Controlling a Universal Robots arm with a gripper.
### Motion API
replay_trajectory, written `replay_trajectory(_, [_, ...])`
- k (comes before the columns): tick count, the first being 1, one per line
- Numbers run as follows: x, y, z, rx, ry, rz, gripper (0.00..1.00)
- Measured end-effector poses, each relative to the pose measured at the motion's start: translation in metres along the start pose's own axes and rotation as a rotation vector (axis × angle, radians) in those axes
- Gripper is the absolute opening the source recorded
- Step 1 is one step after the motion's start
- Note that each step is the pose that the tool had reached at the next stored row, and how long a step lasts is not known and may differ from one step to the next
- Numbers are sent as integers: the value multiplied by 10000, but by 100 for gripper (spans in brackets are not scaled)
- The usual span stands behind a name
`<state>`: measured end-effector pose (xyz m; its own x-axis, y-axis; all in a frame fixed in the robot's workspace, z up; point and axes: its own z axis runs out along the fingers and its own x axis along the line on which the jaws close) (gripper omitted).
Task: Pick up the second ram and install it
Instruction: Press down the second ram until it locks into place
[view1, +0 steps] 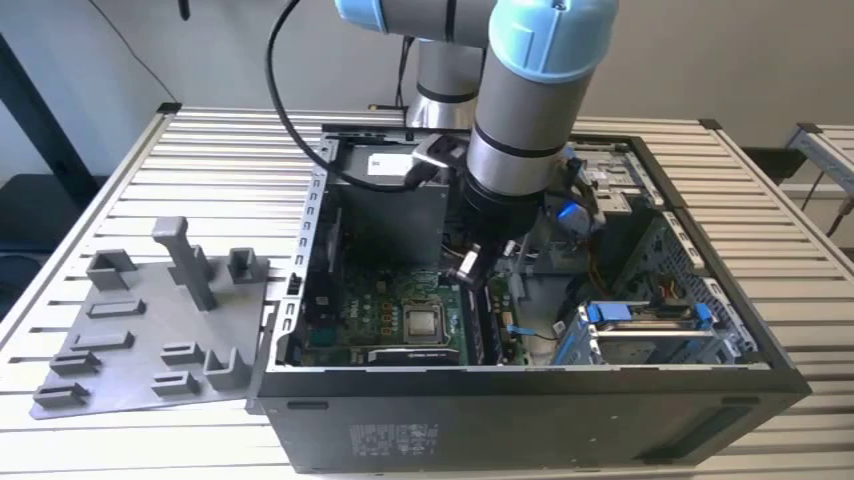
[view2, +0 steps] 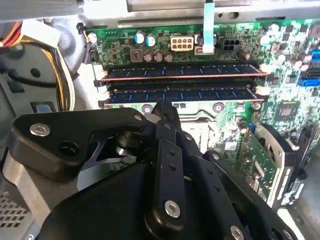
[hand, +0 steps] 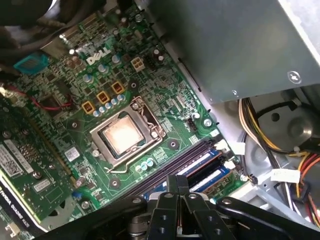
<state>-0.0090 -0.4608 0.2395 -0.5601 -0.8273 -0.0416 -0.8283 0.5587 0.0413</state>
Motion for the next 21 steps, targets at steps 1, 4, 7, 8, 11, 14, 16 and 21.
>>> replay_trajectory(1, [0,1,2,-6,9,-178,11])
replay_trajectory(4, [0,-1,5,-23,35,-720,11])
replay_trajectory(7, [1,0,10,-28,44,-1267,11])
replay_trajectory(8, [1,-1,11,-26,46,-1421,11])
replay_trajectory(11, [1,-2,15,-19,48,-1887,11])
replay_trajectory(14, [2,-2,18,-5,49,-2390,11])
replay_trajectory(16, [3,-3,20,15,43,-2696,11])
replay_trajectory(21, [5,-4,28,69,26,-3453,11])
